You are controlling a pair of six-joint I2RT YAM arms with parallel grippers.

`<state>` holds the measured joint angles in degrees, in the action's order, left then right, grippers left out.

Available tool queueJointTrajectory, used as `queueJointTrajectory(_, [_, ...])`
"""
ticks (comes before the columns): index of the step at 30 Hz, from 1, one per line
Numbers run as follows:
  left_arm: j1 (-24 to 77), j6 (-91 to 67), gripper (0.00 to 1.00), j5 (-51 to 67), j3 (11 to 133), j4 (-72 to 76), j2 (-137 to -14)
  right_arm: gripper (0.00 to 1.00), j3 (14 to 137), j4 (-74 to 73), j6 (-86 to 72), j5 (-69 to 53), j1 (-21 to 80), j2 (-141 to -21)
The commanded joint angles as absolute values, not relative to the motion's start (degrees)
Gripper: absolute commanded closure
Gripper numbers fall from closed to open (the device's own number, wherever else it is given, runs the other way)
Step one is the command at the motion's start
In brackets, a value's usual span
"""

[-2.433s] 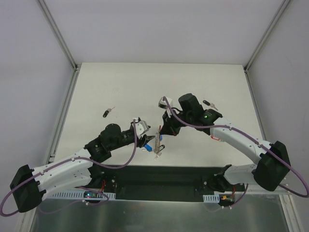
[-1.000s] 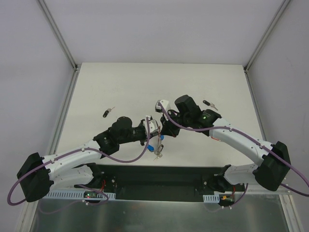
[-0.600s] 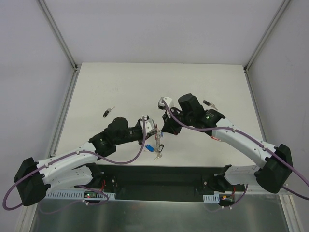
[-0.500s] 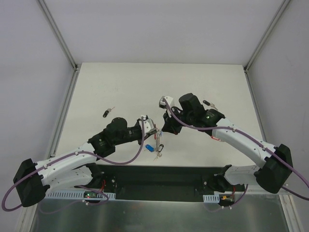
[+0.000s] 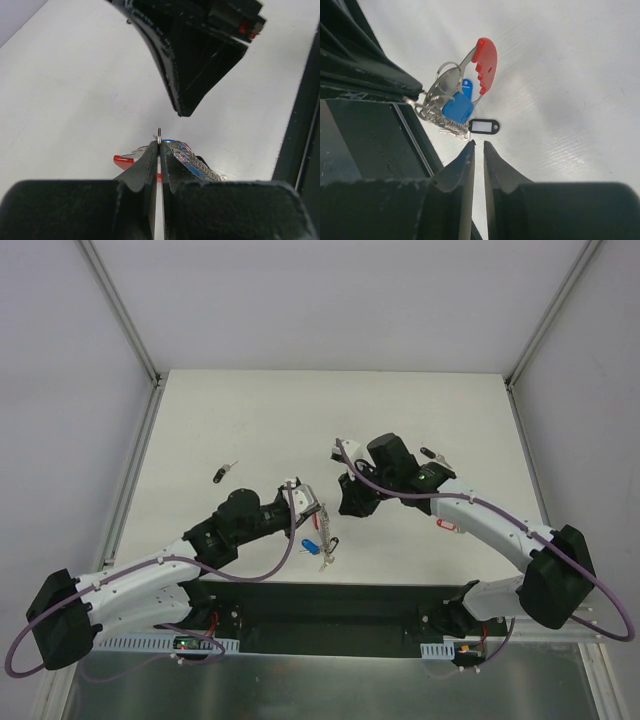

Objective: Put the keys on the keyring

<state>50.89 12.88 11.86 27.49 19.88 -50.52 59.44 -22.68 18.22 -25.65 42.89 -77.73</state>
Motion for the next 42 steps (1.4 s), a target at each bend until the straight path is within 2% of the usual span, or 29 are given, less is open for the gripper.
queueJointTrajectory(1, [49.92,12.22,1.0,1.08,31.8,22.33,-54.74,0.78,59.16,-21.36,14.95,-18.49,41.57,-75.68])
queueJointTrajectory(2, [49.4,11.96,1.0,0.36,32.77,21.11,-57.45,0.66,58.72,-21.27,14.42,-16.72,41.4,-74.8])
queueJointTrajectory(7, [40.9,6.43,1.0,-0.27,40.41,18.02,-68.45,0.34,55.03,-20.74,10.56,-2.59,39.91,-68.4])
queueJointTrajectory(9, [38.33,4.84,1.0,-0.09,42.79,18.19,-73.55,0.28,53.0,-20.48,9.41,-0.18,39.12,-66.37])
queueJointTrajectory(10, [37.28,4.49,1.0,-0.09,45.67,18.11,-75.39,0.21,52.3,-20.39,8.88,4.87,38.85,-64.36])
queueJointTrajectory(12, [34.11,3.43,1.0,1.3,49.46,17.23,-81.19,0.18,50.46,-20.3,7.56,7.81,38.06,-62.15])
queueJointTrajectory(16, [30.59,2.29,0.91,2.55,61.42,14.24,-90.6,0.01,47.82,-20.21,5.89,14.83,35.69,-56.44])
queueJointTrajectory(17, [29.54,1.85,0.84,2.46,63.09,13.72,-93.4,0.0,47.29,-20.3,5.19,15.72,35.16,-54.34])
queueJointTrajectory(18, [28.84,0.71,0.8,3.07,64.67,13.19,-94.38,0.04,46.94,-20.56,5.01,16.52,33.94,-53.1])
queueJointTrajectory(20, [27.52,0.09,0.72,3.77,68.37,11.44,-95.97,0.04,46.58,-21.62,4.57,18.71,32.79,-50.81])
queueJointTrajectory(21, [26.2,-3.04,0.63,4.13,69.51,11.08,-95.98,0.04,46.5,-22.14,3.96,19.85,32.0,-48.45])
queueJointTrajectory(24, [24.18,-6.92,0.45,3.78,69.61,10.37,-93.44,0.04,46.41,-24.52,3.08,25.91,30.85,-43.88])
queueJointTrajectory(25, [22.52,-8.07,0.33,3.26,69.17,9.94,-92.3,0.04,46.41,-25.74,2.64,29.41,30.76,-42.64])
queueJointTrajectory(27, [20.75,-12.97,0.18,1.68,68.12,7.14,-88.17,0.04,46.84,-27.15,2.37,32.68,30.41,-40.53])
queueJointTrajectory(28, [18.65,-14.57,0.02,0.8,67.68,5.81,-86.41,0.04,47.19,-28.81,2.46,35.83,30.41,-38.34])
queueJointTrajectory(35, [15.29,-17.23,0.01,-8.34,56.7,2.11,-60.35,0.04,48.95,-32.08,7.11,45.69,30.23,-27.96])
queueJointTrajectory(42, [15.38,-12.85,0.01,-11.34,46.77,1.85,-35.09,0.04,50.71,-32.17,10.8,47.99,30.32,-23.38])
